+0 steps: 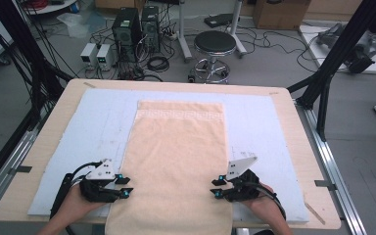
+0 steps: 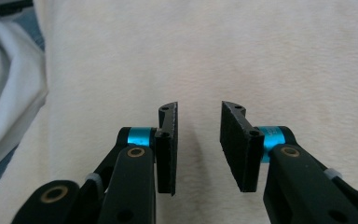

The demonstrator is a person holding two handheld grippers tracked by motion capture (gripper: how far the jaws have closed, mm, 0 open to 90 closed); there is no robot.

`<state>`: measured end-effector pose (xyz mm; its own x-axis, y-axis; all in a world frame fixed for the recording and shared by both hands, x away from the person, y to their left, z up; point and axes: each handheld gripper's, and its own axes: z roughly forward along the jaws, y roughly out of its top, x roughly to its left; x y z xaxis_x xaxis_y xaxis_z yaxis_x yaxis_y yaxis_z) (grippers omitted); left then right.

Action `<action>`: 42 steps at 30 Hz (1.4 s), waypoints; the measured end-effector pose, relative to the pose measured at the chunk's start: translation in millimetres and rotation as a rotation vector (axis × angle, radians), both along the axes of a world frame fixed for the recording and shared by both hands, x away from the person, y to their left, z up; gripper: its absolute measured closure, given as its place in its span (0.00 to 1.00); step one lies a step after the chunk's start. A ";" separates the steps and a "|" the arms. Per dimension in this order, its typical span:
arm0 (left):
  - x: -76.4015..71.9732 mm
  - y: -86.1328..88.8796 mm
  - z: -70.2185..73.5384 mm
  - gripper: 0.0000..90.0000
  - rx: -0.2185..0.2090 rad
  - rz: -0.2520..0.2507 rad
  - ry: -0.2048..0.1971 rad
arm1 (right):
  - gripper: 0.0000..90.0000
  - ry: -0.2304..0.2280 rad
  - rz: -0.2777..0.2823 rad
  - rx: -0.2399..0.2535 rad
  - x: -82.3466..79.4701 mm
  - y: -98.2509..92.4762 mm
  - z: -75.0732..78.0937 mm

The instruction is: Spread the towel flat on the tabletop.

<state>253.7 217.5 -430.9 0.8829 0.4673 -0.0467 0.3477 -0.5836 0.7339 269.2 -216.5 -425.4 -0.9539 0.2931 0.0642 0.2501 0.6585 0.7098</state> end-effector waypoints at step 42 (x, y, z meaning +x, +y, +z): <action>117.9 2.8 55.8 0.07 -0.106 0.270 0.007 | 0.22 -0.081 -0.335 0.104 111.3 -11.7 56.3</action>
<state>371.6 220.3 -375.2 0.7265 0.6777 -0.1138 0.4855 -0.3891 0.7829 380.5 -228.2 -369.1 -0.8095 0.5859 0.0379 0.3794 0.4727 0.7953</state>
